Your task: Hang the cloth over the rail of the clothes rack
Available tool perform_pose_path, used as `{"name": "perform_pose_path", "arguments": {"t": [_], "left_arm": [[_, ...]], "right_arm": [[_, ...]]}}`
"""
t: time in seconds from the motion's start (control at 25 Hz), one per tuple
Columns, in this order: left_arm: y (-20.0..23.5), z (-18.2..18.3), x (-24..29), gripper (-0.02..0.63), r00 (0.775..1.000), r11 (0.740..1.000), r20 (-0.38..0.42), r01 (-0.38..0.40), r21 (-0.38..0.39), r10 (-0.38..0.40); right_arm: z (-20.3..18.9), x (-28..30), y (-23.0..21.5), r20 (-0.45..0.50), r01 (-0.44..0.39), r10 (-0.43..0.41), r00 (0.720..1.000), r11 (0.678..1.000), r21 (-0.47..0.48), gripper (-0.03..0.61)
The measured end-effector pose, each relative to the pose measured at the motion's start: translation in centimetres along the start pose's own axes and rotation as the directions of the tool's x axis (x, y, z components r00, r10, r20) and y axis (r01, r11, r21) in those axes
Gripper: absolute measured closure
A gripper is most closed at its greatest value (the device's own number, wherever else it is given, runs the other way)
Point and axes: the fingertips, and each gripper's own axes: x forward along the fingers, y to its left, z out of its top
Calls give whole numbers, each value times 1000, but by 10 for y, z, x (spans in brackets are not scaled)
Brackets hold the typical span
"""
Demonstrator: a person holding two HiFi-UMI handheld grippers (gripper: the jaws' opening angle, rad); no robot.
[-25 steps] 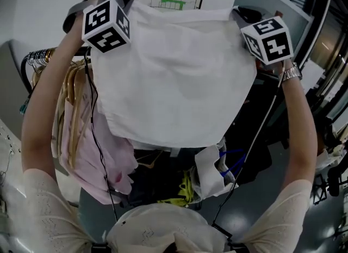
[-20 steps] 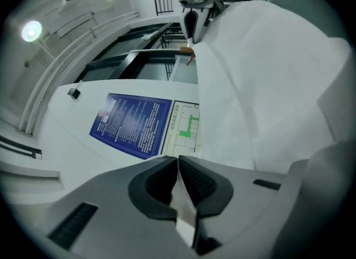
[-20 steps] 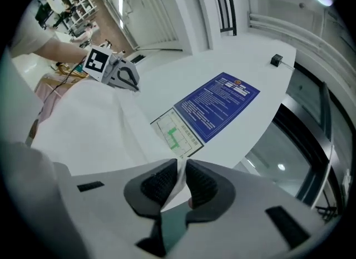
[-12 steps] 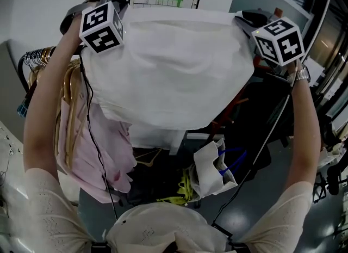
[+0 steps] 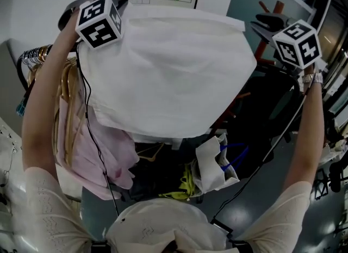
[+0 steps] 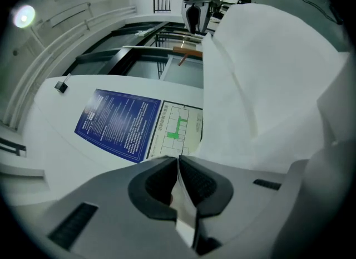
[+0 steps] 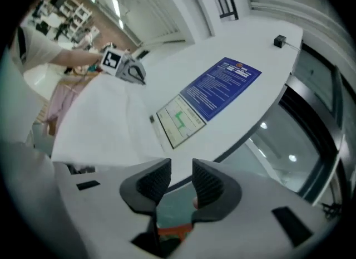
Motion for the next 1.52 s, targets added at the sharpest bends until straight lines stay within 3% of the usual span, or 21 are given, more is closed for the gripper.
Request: {"name": "perform_pose_path", "arguments": {"t": [0.12, 0.24, 0.32, 0.48, 0.6, 0.76, 0.88, 1.08, 1.16, 1.4, 1.52], "left_arm": [[5, 1, -4, 595, 999, 999, 26, -32, 4, 32], [11, 10, -10, 595, 993, 997, 81, -82, -7, 82], [15, 16, -14, 595, 986, 993, 118, -114, -28, 117], [21, 19, -22, 595, 974, 985, 145, -169, -42, 174], [24, 22, -25, 595, 965, 980, 172, -185, -78, 196], [25, 22, -26, 595, 961, 974, 200, -164, -153, 193], [28, 26, -32, 594, 949, 971, 240, -167, -174, 206], [26, 27, -36, 594, 938, 965, 286, -133, -225, 196], [26, 29, -36, 594, 937, 967, 299, -115, -227, 181], [27, 33, -42, 594, 960, 988, 240, -133, -75, 147], [47, 38, -70, 594, 946, 981, 265, -167, -100, 188]], "right_arm": [[-7, -12, -11, 30, 53, -54, 998, 998, 25, 471], [37, -17, 16, 139, 82, -71, 988, 994, -77, 471], [80, -9, 47, 216, 56, -22, 976, 987, -150, 472], [159, 26, 114, 345, -60, 130, 929, 977, -206, 471], [194, 65, 145, 334, -118, 198, 922, 962, -245, 472], [228, 115, 155, 323, -143, 209, 923, 966, -216, 471], [235, 143, 166, 292, -208, 256, 922, 960, -186, 472], [236, 161, 169, 273, -136, 188, 943, 971, -197, 472], [235, 163, 166, 264, -144, 182, 947, 977, -159, 527], [222, 173, 152, 235, -180, 196, 952, 980, -87, 548], [207, 179, 147, 207, -187, 195, 959, 981, -60, 546]]}}
